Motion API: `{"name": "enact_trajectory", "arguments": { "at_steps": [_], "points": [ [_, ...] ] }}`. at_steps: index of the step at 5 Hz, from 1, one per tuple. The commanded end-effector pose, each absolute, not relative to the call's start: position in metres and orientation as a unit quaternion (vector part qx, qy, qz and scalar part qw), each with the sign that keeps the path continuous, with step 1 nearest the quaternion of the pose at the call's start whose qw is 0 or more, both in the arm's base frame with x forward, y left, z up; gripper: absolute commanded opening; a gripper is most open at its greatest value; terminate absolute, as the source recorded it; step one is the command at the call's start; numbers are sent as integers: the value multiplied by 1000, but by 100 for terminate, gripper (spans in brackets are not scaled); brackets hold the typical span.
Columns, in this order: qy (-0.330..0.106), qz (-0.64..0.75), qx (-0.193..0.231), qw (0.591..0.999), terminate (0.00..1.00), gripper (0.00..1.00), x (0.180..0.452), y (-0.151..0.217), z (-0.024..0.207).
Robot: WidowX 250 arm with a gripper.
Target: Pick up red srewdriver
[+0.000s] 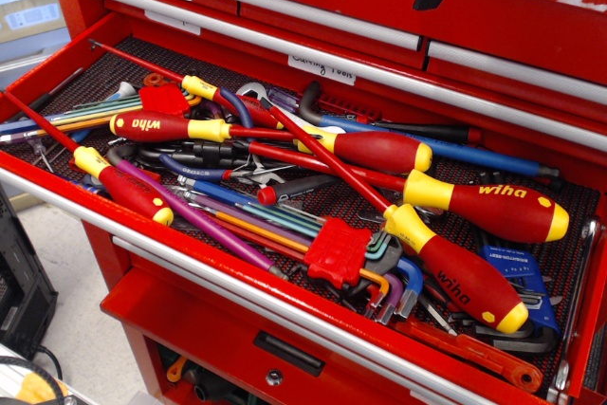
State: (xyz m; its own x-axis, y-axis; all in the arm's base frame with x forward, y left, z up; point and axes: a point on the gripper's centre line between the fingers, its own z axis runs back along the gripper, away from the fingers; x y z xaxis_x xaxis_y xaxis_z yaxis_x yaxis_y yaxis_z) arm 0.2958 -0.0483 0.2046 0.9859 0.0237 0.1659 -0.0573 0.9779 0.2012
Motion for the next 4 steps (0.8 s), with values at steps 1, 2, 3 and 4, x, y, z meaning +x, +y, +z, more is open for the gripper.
{"name": "enact_trajectory", "arguments": {
  "at_steps": [1, 2, 3, 4],
  "points": [
    [-82, 20, 103, 991, 0, 100, 296, -48, 205],
    [-72, 145, 107, 981, 0, 100, 298, -72, 199],
    [-104, 270, 120, 950, 0, 100, 298, -97, 182],
    [-108, 394, 65, 910, 0, 100, 305, -107, 156]
  ]
}}
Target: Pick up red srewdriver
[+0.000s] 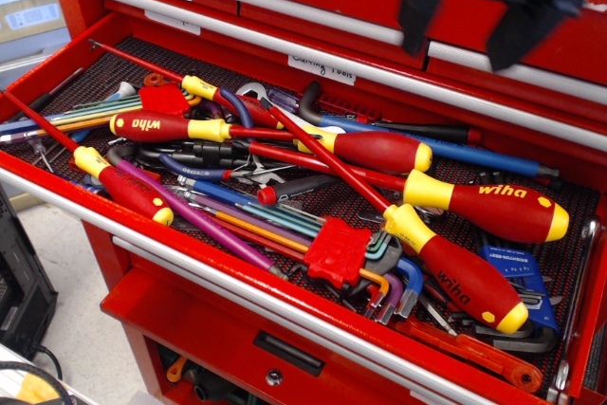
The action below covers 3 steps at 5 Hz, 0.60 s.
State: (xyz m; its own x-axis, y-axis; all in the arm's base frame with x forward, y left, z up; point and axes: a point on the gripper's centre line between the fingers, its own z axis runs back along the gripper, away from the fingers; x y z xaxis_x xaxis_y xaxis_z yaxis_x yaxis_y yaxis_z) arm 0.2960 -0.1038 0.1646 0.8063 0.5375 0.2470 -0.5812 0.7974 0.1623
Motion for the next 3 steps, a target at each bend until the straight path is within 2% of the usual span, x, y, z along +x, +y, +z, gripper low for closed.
{"name": "enact_trajectory", "arguments": {
  "at_steps": [1, 2, 3],
  "points": [
    [-122, 508, 44, 852, 0, 100, 321, -113, 132],
    [-119, 587, 32, 800, 0, 100, 333, -109, 115],
    [-102, 622, -1, 776, 0, 100, 344, -106, 95]
  ]
}}
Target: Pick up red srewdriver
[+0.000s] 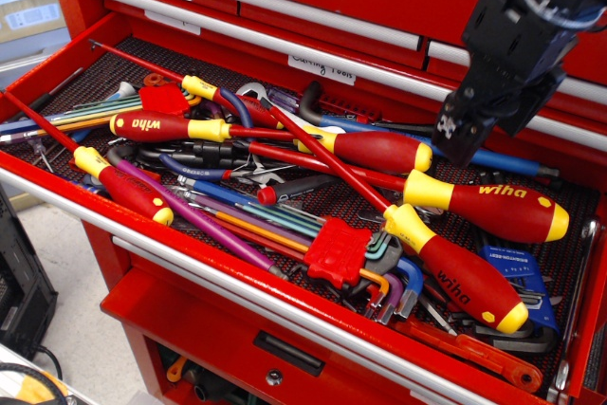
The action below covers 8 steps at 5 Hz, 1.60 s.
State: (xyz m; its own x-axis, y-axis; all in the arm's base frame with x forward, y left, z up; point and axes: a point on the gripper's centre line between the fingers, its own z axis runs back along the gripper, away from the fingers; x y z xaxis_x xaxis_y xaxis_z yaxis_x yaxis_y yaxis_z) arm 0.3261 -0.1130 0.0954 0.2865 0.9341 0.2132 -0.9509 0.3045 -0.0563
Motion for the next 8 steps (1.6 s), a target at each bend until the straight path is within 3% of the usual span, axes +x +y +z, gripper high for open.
{"name": "enact_trajectory", "arguments": {
  "at_steps": [1, 3, 5, 6, 7, 8],
  "points": [
    [-114, 652, 2, 750, 0, 100, 348, -109, 81],
    [-111, 648, -34, 753, 0, 100, 355, -95, 52],
    [-128, 648, -83, 746, 0, 100, 351, -110, 26],
    [-93, 621, -101, 772, 0, 100, 353, -112, 16],
    [-113, 627, -85, 766, 0, 0, 350, -123, 14],
    [-112, 630, -60, 766, 0, 0, 346, -117, 28]
  ]
}}
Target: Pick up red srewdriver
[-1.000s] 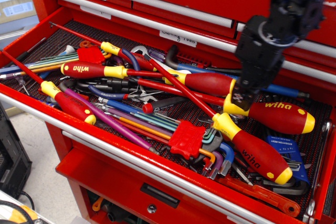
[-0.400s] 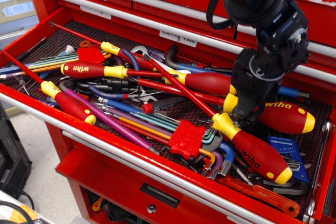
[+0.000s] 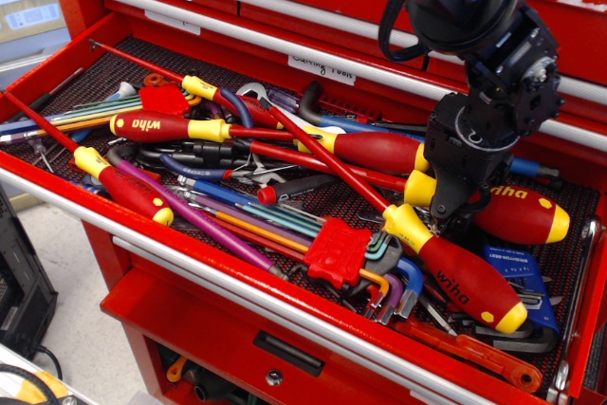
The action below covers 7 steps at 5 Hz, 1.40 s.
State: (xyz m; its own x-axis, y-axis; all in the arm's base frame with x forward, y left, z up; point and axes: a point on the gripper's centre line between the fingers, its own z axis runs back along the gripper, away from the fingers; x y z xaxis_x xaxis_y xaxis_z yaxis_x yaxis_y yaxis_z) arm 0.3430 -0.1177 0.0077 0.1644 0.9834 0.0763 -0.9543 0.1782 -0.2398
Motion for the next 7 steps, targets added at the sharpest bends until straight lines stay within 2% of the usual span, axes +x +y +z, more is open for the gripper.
{"name": "enact_trajectory", "arguments": {
  "at_steps": [1, 2, 4, 6, 7],
  "points": [
    [-100, 636, -5, 765, 0, 0, 334, -120, 58],
    [-114, 645, 50, 754, 0, 0, 317, -121, 88],
    [-177, 642, 98, 739, 0, 0, 309, -107, 118],
    [-250, 620, 187, 720, 0, 0, 300, -95, 174],
    [-276, 613, 215, 709, 0, 0, 295, -94, 191]
  ]
}}
